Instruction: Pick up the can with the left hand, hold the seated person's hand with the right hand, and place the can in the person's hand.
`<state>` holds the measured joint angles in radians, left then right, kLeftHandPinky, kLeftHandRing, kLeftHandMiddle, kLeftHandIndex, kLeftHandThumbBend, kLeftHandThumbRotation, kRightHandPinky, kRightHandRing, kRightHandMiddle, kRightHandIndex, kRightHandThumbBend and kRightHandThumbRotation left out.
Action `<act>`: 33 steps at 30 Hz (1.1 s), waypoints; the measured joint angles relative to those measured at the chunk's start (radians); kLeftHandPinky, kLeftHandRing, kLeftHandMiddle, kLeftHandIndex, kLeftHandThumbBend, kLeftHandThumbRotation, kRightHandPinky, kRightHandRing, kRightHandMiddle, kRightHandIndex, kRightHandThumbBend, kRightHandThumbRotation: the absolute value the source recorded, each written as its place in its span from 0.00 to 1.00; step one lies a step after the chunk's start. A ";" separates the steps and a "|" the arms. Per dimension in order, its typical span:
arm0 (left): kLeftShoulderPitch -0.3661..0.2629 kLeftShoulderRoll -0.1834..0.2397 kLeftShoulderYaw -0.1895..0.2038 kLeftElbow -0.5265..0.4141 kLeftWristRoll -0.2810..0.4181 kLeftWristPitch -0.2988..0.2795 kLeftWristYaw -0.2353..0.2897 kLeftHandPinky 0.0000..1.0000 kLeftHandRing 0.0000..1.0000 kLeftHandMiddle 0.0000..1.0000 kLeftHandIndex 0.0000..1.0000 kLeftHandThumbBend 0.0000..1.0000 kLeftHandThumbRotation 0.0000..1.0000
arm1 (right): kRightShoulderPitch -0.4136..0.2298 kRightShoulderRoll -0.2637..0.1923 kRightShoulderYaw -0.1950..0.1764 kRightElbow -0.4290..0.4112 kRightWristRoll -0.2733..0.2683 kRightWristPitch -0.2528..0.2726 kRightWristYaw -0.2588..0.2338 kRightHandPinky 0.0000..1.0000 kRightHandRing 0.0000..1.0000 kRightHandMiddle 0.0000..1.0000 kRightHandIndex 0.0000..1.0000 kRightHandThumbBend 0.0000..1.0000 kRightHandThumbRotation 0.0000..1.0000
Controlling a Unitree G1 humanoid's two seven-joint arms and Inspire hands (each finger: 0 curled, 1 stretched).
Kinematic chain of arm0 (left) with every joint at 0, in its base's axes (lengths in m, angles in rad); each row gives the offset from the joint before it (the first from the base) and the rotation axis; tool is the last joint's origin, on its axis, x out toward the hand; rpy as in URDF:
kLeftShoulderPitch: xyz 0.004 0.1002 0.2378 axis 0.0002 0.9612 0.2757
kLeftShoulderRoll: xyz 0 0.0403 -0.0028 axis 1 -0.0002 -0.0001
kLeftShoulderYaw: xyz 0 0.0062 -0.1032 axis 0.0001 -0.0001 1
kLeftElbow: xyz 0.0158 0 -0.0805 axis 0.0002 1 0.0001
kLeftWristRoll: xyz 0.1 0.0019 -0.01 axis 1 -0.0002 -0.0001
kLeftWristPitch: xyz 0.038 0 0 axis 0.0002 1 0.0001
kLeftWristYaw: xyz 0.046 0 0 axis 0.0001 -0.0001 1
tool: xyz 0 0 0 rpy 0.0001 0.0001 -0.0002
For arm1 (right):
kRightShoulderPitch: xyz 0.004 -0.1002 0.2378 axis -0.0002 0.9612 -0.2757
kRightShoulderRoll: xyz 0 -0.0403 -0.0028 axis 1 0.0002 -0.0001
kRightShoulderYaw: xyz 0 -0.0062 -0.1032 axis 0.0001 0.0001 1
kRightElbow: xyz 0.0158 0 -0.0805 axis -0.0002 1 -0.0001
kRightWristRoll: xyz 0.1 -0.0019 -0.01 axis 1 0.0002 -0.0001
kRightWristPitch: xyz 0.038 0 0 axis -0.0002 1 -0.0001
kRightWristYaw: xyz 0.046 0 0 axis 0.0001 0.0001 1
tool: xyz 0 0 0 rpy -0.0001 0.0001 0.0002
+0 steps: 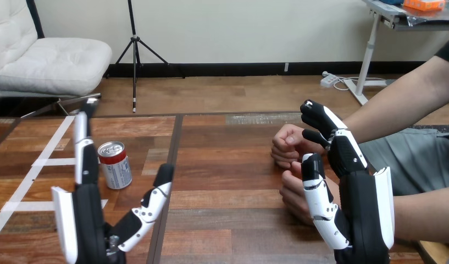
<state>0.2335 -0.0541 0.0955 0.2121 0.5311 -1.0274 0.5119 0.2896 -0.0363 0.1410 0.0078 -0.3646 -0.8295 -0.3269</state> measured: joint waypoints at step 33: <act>-0.071 0.054 0.034 -0.007 0.117 0.236 0.167 0.96 0.96 0.96 0.93 0.66 0.09 | 0.000 -0.004 0.000 0.000 0.000 0.000 0.009 0.82 0.86 0.85 0.84 0.26 0.73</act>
<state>0.1621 0.0004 0.1290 0.2050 0.6479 -0.7915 0.6791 0.2896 -0.0401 0.1406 0.0082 -0.3642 -0.8295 -0.3180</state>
